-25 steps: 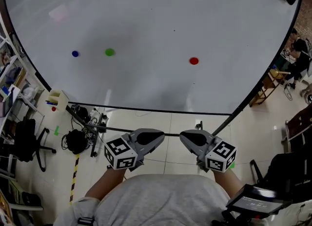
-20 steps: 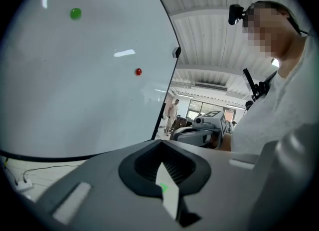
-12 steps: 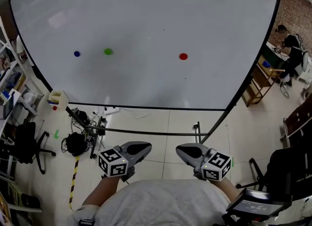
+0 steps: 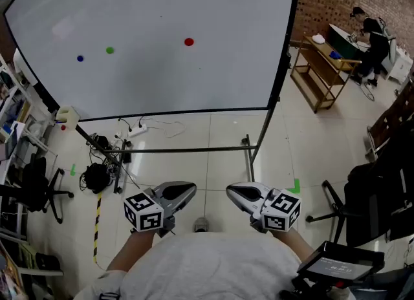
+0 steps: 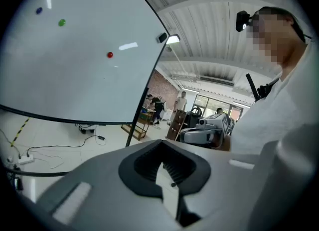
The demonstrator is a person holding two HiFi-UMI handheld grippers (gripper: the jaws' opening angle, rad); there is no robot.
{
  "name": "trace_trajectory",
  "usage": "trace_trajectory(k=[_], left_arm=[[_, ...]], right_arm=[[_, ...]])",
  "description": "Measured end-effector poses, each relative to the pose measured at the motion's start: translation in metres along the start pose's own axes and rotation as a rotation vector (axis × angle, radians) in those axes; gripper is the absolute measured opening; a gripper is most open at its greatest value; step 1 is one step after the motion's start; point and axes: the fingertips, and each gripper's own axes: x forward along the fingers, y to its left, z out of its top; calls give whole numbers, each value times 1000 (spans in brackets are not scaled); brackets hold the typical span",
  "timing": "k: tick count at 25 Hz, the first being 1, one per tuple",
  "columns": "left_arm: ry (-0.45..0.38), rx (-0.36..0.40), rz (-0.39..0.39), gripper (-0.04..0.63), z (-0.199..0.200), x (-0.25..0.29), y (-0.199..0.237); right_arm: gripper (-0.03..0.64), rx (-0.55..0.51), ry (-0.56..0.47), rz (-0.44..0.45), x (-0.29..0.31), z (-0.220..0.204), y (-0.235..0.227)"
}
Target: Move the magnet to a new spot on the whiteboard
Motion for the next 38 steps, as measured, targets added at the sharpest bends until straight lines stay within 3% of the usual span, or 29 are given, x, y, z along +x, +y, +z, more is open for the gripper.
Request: trace_trajectory(k=[6, 15, 25, 38], left_arm=[[44, 49, -20, -18, 6, 5, -32], [37, 111, -90, -18, 13, 2, -50], [23, 88, -63, -18, 7, -30, -35], [19, 85, -94, -18, 3, -37, -29]], right_arm=[[3, 1, -37, -21, -28, 2, 16], [3, -31, -50, -79, -22, 4, 33], [3, -50, -34, -72, 1, 6, 51], [3, -59, -18, -92, 18, 5, 50]])
